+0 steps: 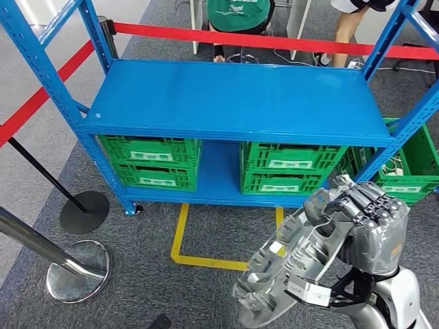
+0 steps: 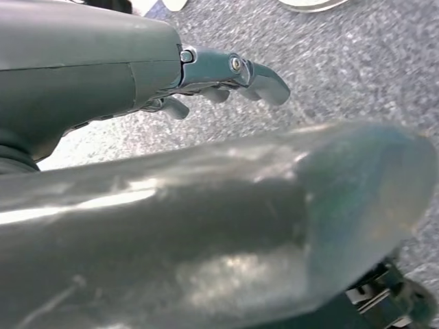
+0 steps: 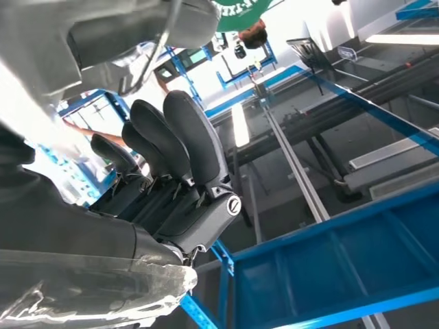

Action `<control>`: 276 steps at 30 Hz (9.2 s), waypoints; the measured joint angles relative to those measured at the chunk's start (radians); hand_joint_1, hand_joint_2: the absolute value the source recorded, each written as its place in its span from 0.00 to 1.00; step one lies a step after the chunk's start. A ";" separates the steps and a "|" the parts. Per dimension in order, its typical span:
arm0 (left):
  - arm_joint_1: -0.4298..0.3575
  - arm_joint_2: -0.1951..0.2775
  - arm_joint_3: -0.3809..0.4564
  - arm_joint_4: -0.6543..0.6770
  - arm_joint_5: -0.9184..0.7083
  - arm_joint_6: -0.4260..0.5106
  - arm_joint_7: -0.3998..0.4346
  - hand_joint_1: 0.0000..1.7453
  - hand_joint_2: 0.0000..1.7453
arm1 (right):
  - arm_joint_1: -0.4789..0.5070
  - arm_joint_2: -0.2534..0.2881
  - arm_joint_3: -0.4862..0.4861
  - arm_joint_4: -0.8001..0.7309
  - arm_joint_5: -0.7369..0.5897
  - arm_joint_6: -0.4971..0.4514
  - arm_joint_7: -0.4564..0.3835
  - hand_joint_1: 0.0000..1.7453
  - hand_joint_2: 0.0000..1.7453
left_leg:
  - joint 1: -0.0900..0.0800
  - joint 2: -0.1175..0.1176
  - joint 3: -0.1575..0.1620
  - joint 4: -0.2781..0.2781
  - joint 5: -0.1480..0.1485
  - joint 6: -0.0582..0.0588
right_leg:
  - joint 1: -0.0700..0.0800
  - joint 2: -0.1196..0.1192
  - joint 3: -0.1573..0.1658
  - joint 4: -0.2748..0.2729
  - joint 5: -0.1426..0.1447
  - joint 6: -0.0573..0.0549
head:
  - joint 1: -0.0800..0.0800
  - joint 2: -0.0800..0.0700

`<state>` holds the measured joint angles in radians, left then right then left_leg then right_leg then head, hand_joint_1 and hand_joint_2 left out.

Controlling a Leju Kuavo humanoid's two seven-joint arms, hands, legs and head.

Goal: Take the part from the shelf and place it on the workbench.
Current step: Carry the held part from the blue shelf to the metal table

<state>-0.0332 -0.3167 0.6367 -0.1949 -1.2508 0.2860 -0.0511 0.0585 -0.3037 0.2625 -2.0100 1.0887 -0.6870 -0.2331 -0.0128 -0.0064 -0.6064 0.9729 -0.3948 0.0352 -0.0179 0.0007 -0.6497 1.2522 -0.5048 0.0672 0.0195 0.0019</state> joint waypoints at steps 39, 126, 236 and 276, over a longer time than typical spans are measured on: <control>-0.004 -0.001 -0.002 0.000 -0.014 -0.005 0.020 0.00 0.00 | 0.044 0.001 -0.051 -0.010 -0.056 0.015 -0.037 1.00 1.00 | 0.003 -0.001 -0.053 0.033 0.006 -0.044 | 0.005 -0.001 0.156 -0.278 0.019 -0.036 | -0.010 0.000; 0.024 0.032 0.049 -0.012 -0.027 -0.065 -0.013 0.00 0.00 | -0.105 -0.505 -0.185 -0.066 -0.047 0.463 0.051 1.00 1.00 | -0.010 -0.078 0.020 0.000 0.008 0.000 | -0.003 0.041 0.086 -0.172 0.014 0.004 | -0.012 0.000; 0.006 0.017 0.174 -0.013 0.045 -0.116 0.002 0.00 0.00 | -0.258 -0.260 -0.175 -0.025 0.251 0.081 0.220 1.00 1.00 | 0.009 0.087 -0.044 0.055 -0.014 -0.049 | 0.010 -0.116 0.101 -0.236 0.024 -0.001 | -0.019 0.000; 0.018 0.049 0.198 -0.016 0.025 -0.132 0.001 0.00 0.00 | -0.263 -0.241 -0.164 0.014 0.238 0.086 0.228 1.00 1.00 | 0.011 -0.044 -0.015 0.029 -0.010 -0.008 | 0.005 -0.003 -0.048 0.032 -0.068 0.010 | -0.007 0.000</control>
<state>-0.0157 -0.2682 0.8351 -0.2113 -1.2253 0.1542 -0.0497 -0.2041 -0.5444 0.0980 -1.9956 1.3270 -0.6012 -0.0054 -0.0017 -0.0500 -0.6217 1.0015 -0.4049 0.0277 -0.0134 -0.0027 -0.6981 1.2841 -0.5733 0.0776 0.0125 0.0015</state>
